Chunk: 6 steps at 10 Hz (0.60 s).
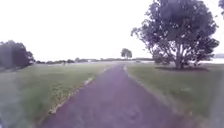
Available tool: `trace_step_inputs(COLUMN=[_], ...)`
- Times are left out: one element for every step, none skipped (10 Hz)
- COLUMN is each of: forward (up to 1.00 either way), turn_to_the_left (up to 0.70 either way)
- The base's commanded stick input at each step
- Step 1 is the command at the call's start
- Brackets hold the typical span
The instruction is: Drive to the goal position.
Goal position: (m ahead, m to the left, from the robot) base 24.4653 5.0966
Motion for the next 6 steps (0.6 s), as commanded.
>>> trace_step_inputs(forward=[0.70, 0.70, 0.70, 0.70, 0.70, 0.70], turn_to_the_left=[0.00, 0.00, 0.00, 0.00, 0.00, -0.01])
